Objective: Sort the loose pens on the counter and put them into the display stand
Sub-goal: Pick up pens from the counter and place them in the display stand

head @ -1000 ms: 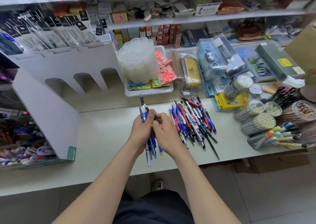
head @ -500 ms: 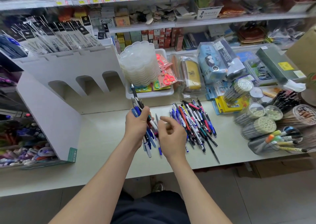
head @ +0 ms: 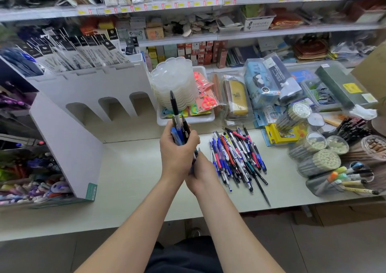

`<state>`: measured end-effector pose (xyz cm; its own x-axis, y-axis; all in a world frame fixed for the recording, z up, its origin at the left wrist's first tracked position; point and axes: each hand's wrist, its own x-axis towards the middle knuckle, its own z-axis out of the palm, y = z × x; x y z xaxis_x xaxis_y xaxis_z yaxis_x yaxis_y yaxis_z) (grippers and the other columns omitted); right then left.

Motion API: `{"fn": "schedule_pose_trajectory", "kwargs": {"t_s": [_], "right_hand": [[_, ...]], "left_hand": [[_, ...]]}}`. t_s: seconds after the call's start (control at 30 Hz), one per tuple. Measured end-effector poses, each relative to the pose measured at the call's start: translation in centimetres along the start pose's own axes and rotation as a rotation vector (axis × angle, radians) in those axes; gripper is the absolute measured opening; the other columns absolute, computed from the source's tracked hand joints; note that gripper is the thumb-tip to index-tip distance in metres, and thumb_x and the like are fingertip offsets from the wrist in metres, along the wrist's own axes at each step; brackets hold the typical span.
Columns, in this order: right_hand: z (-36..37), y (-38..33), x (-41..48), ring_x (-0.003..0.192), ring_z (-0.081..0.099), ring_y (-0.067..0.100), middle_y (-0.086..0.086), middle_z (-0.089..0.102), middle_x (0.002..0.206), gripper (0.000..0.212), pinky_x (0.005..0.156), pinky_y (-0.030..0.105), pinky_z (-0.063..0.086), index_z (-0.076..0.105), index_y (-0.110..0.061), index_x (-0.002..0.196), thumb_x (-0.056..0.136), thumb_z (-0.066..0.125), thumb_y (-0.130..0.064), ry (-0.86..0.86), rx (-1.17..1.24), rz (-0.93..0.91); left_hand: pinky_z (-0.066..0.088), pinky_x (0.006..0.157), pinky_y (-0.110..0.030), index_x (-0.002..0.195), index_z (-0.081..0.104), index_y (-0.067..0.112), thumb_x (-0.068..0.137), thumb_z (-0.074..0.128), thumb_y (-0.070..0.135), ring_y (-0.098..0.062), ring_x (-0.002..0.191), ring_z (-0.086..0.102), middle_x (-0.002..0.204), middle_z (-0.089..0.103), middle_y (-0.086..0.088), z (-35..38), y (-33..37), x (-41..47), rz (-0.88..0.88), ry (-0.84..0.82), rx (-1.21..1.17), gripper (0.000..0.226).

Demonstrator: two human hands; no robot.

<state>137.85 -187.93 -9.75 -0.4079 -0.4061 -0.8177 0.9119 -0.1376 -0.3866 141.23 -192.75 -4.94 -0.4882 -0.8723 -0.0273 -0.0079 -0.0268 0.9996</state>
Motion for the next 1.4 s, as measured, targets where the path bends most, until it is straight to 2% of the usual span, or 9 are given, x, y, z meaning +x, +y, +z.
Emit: {"fn": "schedule_pose_trajectory", "kwargs": {"t_s": [0.17,0.27,0.43,0.5,0.6,0.77,0.97,1.17,1.4], "right_hand": [[0.0,-0.7,-1.0,0.077,0.076,0.022,0.015,0.077,0.093,0.019,0.064,0.03,0.057,0.073,0.0,0.112,0.104,0.059,-0.009,-0.1,-0.05,-0.127],[-0.1,-0.5,-1.2,0.089,0.077,0.022,0.015,0.078,0.107,0.029,0.064,0.03,0.058,0.072,-0.002,0.125,0.107,0.055,-0.018,-0.137,-0.036,-0.162],[-0.6,-0.8,-1.7,0.073,0.072,0.021,0.012,0.074,0.09,0.054,0.064,0.031,0.051,0.078,-0.01,0.081,0.105,0.031,-0.022,-0.226,0.121,-0.115],[-0.4,-0.7,-2.2,0.076,0.07,0.02,0.012,0.074,0.094,0.059,0.065,0.031,0.047,0.079,-0.009,0.093,0.107,0.026,-0.03,-0.27,0.103,-0.13],[-0.1,-0.5,-2.6,0.106,0.073,0.021,0.012,0.075,0.123,0.06,0.088,0.035,0.052,0.071,-0.01,0.126,0.111,0.023,-0.043,-0.295,-0.018,-0.158],[0.5,-1.0,-3.1,0.126,0.063,0.018,-0.003,0.075,0.124,0.058,0.114,0.051,0.046,0.078,-0.032,0.117,0.095,0.034,-0.063,-0.16,-0.504,-0.409],[2.9,-3.6,-4.9,0.097,0.074,0.02,0.005,0.079,0.106,0.028,0.088,0.041,0.061,0.081,-0.029,0.1,0.108,0.056,-0.037,-0.351,-0.533,-0.59],[3.6,-2.7,-4.4,0.085,0.066,0.005,-0.006,0.077,0.092,0.018,0.077,0.021,0.052,0.077,-0.015,0.115,0.107,0.062,-0.021,-0.27,-0.509,-0.799],[4.0,0.8,-5.9,0.086,0.073,0.013,0.003,0.078,0.093,0.016,0.079,0.033,0.06,0.061,-0.017,0.122,0.113,0.049,-0.025,-0.088,-0.335,-1.085]], "left_hand": [[0.065,0.084,-0.046,0.1,0.063,0.015,0.094,0.074,0.006,-0.029,0.081,0.077,0.084,0.072,-0.009,-0.2,0.0,0.2,-0.097,0.016,-0.046,0.015],[0.065,0.087,-0.052,0.103,0.062,0.017,0.093,0.078,0.01,-0.026,0.082,0.078,0.089,0.074,-0.014,-0.5,0.0,0.2,-0.161,-0.008,-0.072,0.02],[0.065,0.083,-0.044,0.103,0.065,0.015,0.09,0.08,0.007,-0.025,0.08,0.077,0.081,0.074,-0.003,-0.9,0.1,0.1,-0.17,-0.038,-0.067,0.021],[0.065,0.079,-0.036,0.103,0.067,0.012,0.091,0.081,0.01,-0.02,0.078,0.076,0.08,0.075,-0.002,-1.1,0.1,0.1,-0.157,-0.059,-0.045,0.019],[0.062,0.073,-0.025,0.104,0.069,0.014,0.094,0.08,0.02,-0.013,0.079,0.074,0.087,0.075,-0.006,-1.4,0.4,-0.1,-0.129,-0.088,0.027,0.016],[0.062,0.073,-0.042,0.105,0.068,0.016,0.099,0.073,0.027,-0.02,0.076,0.07,0.082,0.07,-0.005,-4.3,0.7,0.6,-0.181,-0.29,0.163,0.014],[0.055,0.07,-0.043,0.106,0.064,0.004,0.099,0.069,0.018,-0.029,0.072,0.061,0.082,0.061,-0.015,-8.1,1.7,-0.5,-0.406,-0.653,0.155,0.016],[0.055,0.063,-0.036,0.104,0.061,0.007,0.097,0.074,0.015,-0.024,0.066,0.06,0.084,0.06,-0.014,-10.8,1.5,-1.2,-0.481,-0.662,0.075,0.017],[0.049,0.057,-0.033,0.094,0.053,0.009,0.092,0.08,0.015,-0.025,0.061,0.055,0.076,0.056,-0.014,-14.3,0.0,-1.5,-0.576,-0.704,0.197,0.027]]}}
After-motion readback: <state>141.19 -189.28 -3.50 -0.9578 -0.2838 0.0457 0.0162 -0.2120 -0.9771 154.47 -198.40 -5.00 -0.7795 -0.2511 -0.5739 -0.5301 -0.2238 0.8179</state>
